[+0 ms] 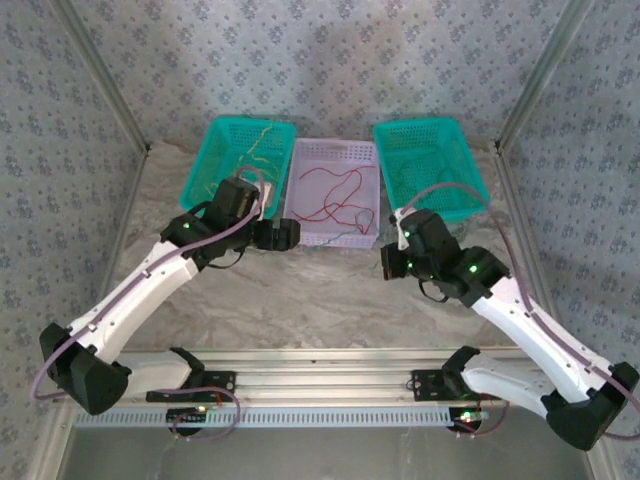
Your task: Untangle the cables
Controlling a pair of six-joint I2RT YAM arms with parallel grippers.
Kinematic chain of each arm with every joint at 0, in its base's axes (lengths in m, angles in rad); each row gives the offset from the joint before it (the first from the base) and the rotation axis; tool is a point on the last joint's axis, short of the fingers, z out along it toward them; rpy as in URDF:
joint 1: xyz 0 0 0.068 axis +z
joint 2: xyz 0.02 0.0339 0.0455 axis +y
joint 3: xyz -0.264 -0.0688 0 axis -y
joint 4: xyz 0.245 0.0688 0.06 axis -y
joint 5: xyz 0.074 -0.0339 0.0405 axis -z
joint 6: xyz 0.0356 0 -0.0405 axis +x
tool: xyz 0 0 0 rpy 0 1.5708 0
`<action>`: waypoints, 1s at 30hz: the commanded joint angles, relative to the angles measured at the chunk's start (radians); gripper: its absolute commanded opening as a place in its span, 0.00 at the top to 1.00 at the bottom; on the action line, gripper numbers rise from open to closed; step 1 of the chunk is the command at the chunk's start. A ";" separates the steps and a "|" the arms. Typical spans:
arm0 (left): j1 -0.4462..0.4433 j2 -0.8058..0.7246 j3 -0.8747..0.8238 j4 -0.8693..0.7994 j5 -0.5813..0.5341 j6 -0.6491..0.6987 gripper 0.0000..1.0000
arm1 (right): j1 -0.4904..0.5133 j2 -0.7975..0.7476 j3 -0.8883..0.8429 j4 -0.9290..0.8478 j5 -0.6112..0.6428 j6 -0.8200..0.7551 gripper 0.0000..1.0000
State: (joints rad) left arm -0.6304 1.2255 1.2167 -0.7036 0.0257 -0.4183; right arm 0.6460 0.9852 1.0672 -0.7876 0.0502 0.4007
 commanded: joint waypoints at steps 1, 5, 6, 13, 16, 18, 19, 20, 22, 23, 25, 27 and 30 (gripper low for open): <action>0.003 -0.031 -0.017 0.015 -0.026 0.009 0.00 | -0.107 0.009 0.062 -0.059 -0.076 -0.054 1.00; 0.004 -0.040 -0.029 0.018 -0.041 0.007 0.00 | -0.268 0.042 0.116 -0.015 -0.222 -0.051 1.00; 0.003 -0.040 -0.031 0.019 -0.045 0.006 0.00 | -0.302 0.056 0.144 -0.001 -0.251 -0.047 1.00; 0.003 -0.054 -0.053 0.065 -0.056 0.001 0.00 | -0.418 0.175 0.248 0.082 -0.318 0.033 1.00; 0.004 -0.057 -0.058 0.068 -0.059 0.001 0.00 | -0.453 0.199 0.244 0.161 -0.303 0.089 1.00; 0.003 -0.060 -0.064 0.072 -0.060 0.003 0.00 | -0.469 0.227 0.257 0.181 -0.244 0.091 1.00; 0.003 -0.061 -0.066 0.076 -0.062 0.003 0.00 | -0.482 0.252 0.270 0.182 -0.217 0.092 1.00; 0.003 -0.062 -0.068 0.078 -0.064 0.002 0.00 | -0.501 0.278 0.283 0.182 -0.210 0.094 1.00; 0.003 -0.063 -0.066 0.078 -0.063 0.001 0.00 | -0.543 0.349 0.312 0.224 -0.222 0.107 1.00; 0.003 -0.065 -0.067 0.078 -0.064 0.000 0.00 | -0.562 0.383 0.329 0.233 -0.237 0.115 1.00; 0.003 -0.070 -0.072 0.080 -0.067 0.000 0.00 | -0.585 0.460 0.371 0.240 -0.236 0.119 1.00; 0.003 -0.075 -0.079 0.083 -0.069 -0.002 0.00 | -0.605 0.531 0.410 0.244 -0.230 0.121 1.00; 0.003 -0.082 -0.087 0.090 -0.072 -0.003 0.00 | -0.632 0.650 0.481 0.227 -0.191 0.112 1.00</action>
State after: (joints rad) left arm -0.6304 1.1698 1.1362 -0.6369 -0.0288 -0.4191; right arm 0.0330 1.5669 1.4837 -0.5621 -0.1757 0.5018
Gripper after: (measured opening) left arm 0.996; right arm 0.050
